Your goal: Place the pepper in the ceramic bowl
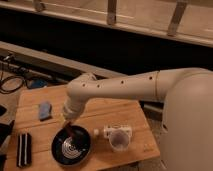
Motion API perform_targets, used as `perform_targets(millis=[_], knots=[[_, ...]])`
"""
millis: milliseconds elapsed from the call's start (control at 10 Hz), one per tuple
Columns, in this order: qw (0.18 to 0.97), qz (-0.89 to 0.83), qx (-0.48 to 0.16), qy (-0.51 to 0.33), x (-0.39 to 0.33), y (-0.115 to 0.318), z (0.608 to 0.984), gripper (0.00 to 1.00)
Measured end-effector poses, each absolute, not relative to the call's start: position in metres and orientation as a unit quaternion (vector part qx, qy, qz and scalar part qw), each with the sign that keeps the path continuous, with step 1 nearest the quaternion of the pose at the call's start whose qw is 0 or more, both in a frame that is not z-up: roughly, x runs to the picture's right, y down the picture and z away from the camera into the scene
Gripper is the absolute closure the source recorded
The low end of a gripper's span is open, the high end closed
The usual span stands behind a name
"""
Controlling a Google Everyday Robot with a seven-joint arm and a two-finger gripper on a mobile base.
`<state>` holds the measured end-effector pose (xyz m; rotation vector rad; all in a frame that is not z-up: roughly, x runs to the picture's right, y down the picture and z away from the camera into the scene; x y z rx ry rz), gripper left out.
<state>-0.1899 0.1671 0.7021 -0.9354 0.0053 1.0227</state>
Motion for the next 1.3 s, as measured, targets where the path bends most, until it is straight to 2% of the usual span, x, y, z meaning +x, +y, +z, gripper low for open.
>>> perform_targets(millis=[100, 300, 600, 800, 1300], knots=[[0.769, 0.47, -0.432, 0.002, -0.19, 0.169, 0.7, 0.97], [0.769, 0.469, -0.435, 0.004, -0.19, 0.178, 0.694, 0.81], [0.769, 0.464, -0.441, 0.007, -0.194, 0.192, 0.686, 0.74], [0.769, 0.462, -0.442, 0.01, -0.193, 0.193, 0.686, 0.59], [0.772, 0.455, -0.444, 0.014, -0.198, 0.193, 0.683, 0.57]])
